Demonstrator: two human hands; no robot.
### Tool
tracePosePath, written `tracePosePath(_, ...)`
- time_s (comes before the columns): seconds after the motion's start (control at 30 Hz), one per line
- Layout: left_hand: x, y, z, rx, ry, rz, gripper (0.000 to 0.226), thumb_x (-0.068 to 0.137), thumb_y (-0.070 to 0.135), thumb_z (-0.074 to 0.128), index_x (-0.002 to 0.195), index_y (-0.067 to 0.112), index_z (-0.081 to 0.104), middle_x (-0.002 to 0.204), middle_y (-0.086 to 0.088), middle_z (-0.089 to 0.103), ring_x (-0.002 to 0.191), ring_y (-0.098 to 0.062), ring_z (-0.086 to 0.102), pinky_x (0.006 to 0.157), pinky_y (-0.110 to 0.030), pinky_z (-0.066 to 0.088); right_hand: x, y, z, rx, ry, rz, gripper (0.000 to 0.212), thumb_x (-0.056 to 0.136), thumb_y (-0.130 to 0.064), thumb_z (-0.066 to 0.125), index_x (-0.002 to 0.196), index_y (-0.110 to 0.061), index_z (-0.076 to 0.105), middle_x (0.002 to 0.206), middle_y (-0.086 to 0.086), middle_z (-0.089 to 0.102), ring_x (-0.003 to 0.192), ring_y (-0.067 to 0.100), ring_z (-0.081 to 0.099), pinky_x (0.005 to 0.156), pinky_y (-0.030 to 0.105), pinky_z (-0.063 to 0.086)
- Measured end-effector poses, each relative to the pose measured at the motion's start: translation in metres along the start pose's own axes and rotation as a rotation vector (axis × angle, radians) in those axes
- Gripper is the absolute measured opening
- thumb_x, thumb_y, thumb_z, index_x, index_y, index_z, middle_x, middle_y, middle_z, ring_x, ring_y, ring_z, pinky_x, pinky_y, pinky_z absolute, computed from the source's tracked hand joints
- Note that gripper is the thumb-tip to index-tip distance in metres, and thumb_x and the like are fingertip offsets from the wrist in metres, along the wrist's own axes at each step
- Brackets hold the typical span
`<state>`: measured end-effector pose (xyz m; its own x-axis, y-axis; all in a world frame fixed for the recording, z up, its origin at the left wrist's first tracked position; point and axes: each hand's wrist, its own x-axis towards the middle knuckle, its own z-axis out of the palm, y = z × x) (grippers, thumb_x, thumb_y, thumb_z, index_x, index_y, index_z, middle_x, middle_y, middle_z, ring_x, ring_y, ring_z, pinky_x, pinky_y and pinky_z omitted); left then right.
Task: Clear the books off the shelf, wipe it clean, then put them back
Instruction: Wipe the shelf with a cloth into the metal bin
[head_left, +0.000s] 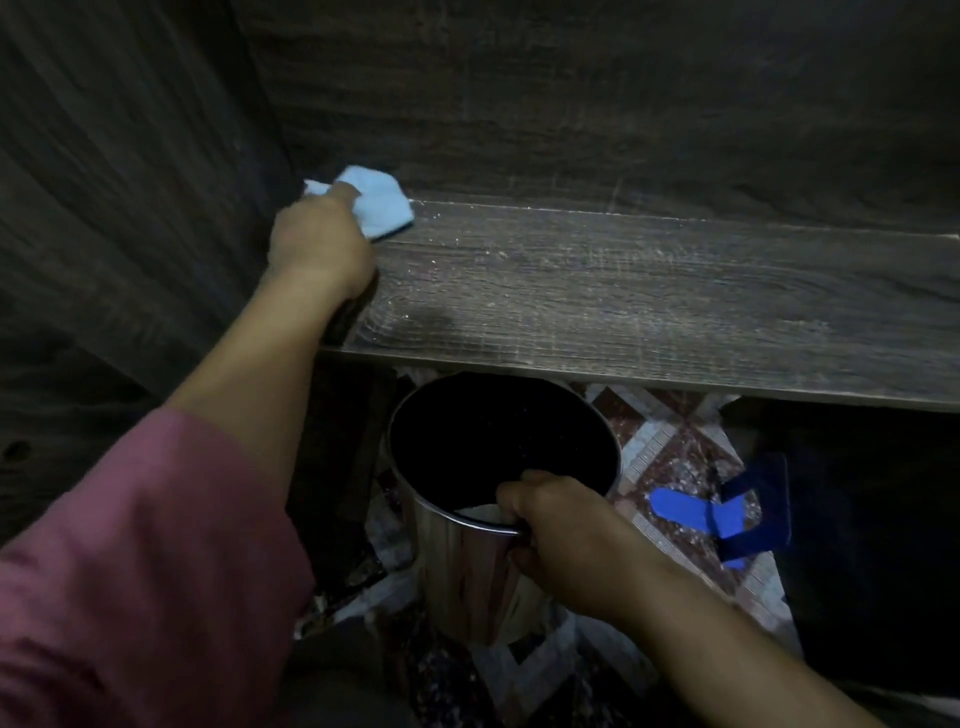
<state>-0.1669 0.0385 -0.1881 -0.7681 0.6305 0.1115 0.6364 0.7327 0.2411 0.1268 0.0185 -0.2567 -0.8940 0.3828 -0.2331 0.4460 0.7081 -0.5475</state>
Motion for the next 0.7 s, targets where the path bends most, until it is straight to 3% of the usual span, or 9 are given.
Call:
tracePosePath(0.1, -0.016, 0.014, -0.002, -0.156, -0.057, 0.142, 0.044, 0.095, 0.016, 0.049, 0.139, 0.021, 0.048, 0.138, -0.017, 0.052, 0.125, -0.034, 0.048, 0.100, -0.032, 0.037, 0.001, 0.000, 0.000, 0.001, -0.006, 0.002, 0.036, 0.078, -0.004, 0.057, 0.072, -0.030, 0.032, 0.096, 0.002, 0.054, 0.092, 0.029, 0.059, 0.067, 0.028, 0.035)
tracePosePath(0.2, -0.021, 0.024, 0.000, -0.301, -0.032, 0.167, 0.038, 0.097, 0.020, 0.047, 0.135, 0.025, 0.053, 0.133, -0.010, 0.058, 0.121, -0.031, 0.052, 0.097, -0.029, 0.039, 0.003, -0.003, -0.002, 0.001, -0.002, -0.014, 0.034, 0.077, -0.004, 0.057, 0.077, -0.032, 0.036, 0.097, 0.004, 0.055, 0.093, 0.030, 0.059, 0.068, 0.029, 0.038)
tracePosePath(0.33, -0.009, 0.011, 0.003, -0.147, 0.283, 0.102, 0.039, 0.096, 0.016, 0.047, 0.134, 0.025, 0.054, 0.132, -0.018, 0.052, 0.117, -0.040, 0.047, 0.095, -0.037, 0.038, 0.003, -0.006, -0.007, 0.047, 0.031, -0.027, 0.034, 0.079, -0.008, 0.057, 0.075, -0.033, 0.035, 0.096, 0.005, 0.055, 0.092, 0.031, 0.058, 0.068, 0.028, 0.035)
tracePosePath(0.4, 0.003, -0.002, 0.005, -0.074, 0.364, 0.047, 0.038, 0.098, 0.016, 0.044, 0.132, 0.027, 0.055, 0.133, -0.018, 0.046, 0.119, -0.040, 0.041, 0.093, -0.041, 0.038, 0.003, -0.006, -0.007, 0.047, 0.034, -0.032, 0.034, 0.079, -0.009, 0.058, 0.074, -0.033, 0.033, 0.095, 0.006, 0.055, 0.092, 0.032, 0.058, 0.068, 0.029, 0.036)
tracePosePath(0.47, 0.016, -0.012, 0.008, -0.057, 0.325, 0.050, 0.038, 0.098, 0.015, 0.044, 0.133, 0.022, 0.053, 0.133, -0.020, 0.044, 0.120, -0.040, 0.040, 0.092, -0.044, 0.039, 0.001, -0.004, -0.007, 0.047, 0.029, -0.033, 0.035, 0.079, -0.009, 0.058, 0.069, -0.029, 0.030, 0.092, 0.004, 0.053, 0.090, 0.032, 0.058, 0.069, 0.031, 0.038)
tracePosePath(0.57, 0.028, -0.019, 0.010, -0.030, 0.142, 0.123, 0.037, 0.094, 0.013, 0.048, 0.131, 0.017, 0.050, 0.129, -0.022, 0.050, 0.118, -0.042, 0.047, 0.095, -0.046, 0.041, -0.002, 0.001, -0.008, 0.052, 0.026, -0.027, 0.042, 0.080, -0.010, 0.057, 0.061, -0.033, 0.028, 0.086, -0.003, 0.047, 0.087, 0.029, 0.058, 0.066, 0.028, 0.033)
tracePosePath(0.7, 0.026, -0.018, 0.006, -0.034, -0.015, 0.183, 0.042, 0.094, 0.015, 0.049, 0.135, 0.023, 0.051, 0.135, -0.019, 0.051, 0.122, -0.040, 0.048, 0.101, -0.043, 0.040, -0.004, 0.006, -0.008, 0.054, 0.029, -0.003, 0.037, 0.080, -0.009, 0.057, 0.063, -0.030, 0.032, 0.088, -0.001, 0.049, 0.089, 0.028, 0.058, 0.067, 0.030, 0.038)
